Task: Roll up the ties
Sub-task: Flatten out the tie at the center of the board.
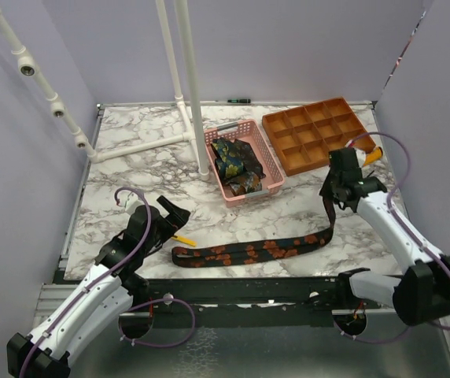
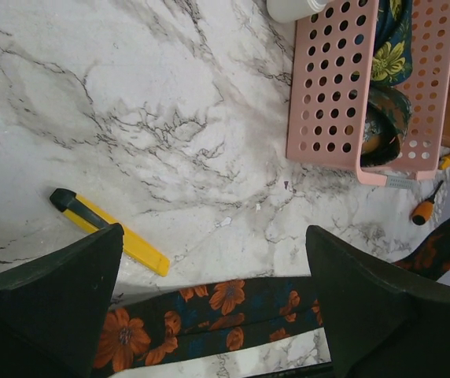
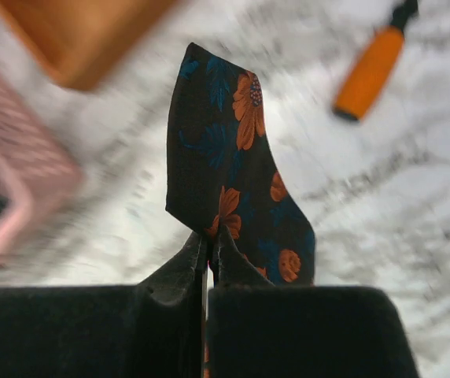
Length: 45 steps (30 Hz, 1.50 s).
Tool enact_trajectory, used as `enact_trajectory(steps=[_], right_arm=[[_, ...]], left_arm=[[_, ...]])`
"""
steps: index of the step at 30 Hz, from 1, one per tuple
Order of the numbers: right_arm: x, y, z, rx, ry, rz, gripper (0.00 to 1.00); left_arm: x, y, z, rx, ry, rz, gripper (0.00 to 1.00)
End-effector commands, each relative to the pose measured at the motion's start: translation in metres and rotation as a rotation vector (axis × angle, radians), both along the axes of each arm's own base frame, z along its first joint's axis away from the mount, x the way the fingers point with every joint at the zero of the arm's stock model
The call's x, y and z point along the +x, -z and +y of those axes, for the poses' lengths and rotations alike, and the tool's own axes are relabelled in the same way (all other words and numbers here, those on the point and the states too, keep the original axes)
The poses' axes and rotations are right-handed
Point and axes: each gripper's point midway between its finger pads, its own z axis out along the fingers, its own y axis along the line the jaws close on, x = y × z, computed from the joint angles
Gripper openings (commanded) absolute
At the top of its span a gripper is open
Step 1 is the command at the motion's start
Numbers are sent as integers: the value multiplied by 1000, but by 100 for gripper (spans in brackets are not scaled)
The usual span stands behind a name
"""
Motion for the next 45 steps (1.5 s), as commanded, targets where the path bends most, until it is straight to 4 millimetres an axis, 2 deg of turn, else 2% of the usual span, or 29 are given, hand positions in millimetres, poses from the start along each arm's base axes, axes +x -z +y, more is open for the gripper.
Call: enact_trajectory(steps=[1, 4, 5, 7, 8, 10, 13, 18, 21, 25, 26, 27, 29, 31, 32, 34, 37, 39, 41, 43, 45], right_arm=[[52, -93, 21, 148, -71, -437, 0], [63, -140, 30, 251, -105, -631, 0], [64, -154, 27, 269, -99, -689, 0], [64, -171, 18, 301, -77, -761, 0], [64, -171, 10, 304, -50, -772, 0], [58, -160, -11, 303, 26, -771, 0], [43, -124, -41, 297, 161, -734, 0], [7, -68, -61, 313, 342, -673, 0], [-17, -43, -73, 293, 436, -636, 0], [-37, -23, -85, 239, 510, -591, 0], [-39, -22, -85, 230, 506, -589, 8], [-40, -23, -85, 225, 503, -586, 22], [-38, -35, -82, 224, 459, -615, 60], [-32, -57, -75, 224, 384, -662, 90], [-28, -72, -69, 220, 327, -700, 98], [-21, -113, -53, 205, 184, -789, 100], [-18, -185, -18, 154, -100, -921, 100], [-20, -218, 11, 187, -254, -938, 100], [-20, -237, 37, 247, -378, -923, 100], [-18, -239, 61, 318, -468, -880, 100], [-18, -231, 85, 380, -546, -827, 100]], left_arm=[[12, -22, 5, 26, -33, -60, 99], [18, -33, 10, 40, -65, -95, 99], [20, -39, 12, 40, -72, -111, 99], [21, -45, 15, 41, -84, -135, 99], [21, -47, 16, 37, -89, -147, 99], [19, -48, 19, 26, -103, -161, 99], [17, -44, 22, 6, -125, -168, 99], [11, -30, 21, -11, -117, -148, 99], [8, -20, 19, -7, -99, -126, 99], [5, -10, 17, -7, -86, -103, 99], [4, -9, 17, -6, -81, -101, 99], [4, -8, 16, -6, -79, -99, 99], [3, -9, 16, -5, -74, -104, 99], [3, -13, 17, -6, -76, -112, 99], [3, -14, 17, -6, -75, -116, 99], [4, -19, 18, -5, -78, -124, 99], [5, -28, 22, 13, -90, -135, 99], [7, -34, 30, 46, -125, -137, 99], [9, -44, 39, 74, -161, -150, 99], [10, -51, 47, 81, -206, -166, 99], [8, -53, 54, 58, -255, -178, 99]])
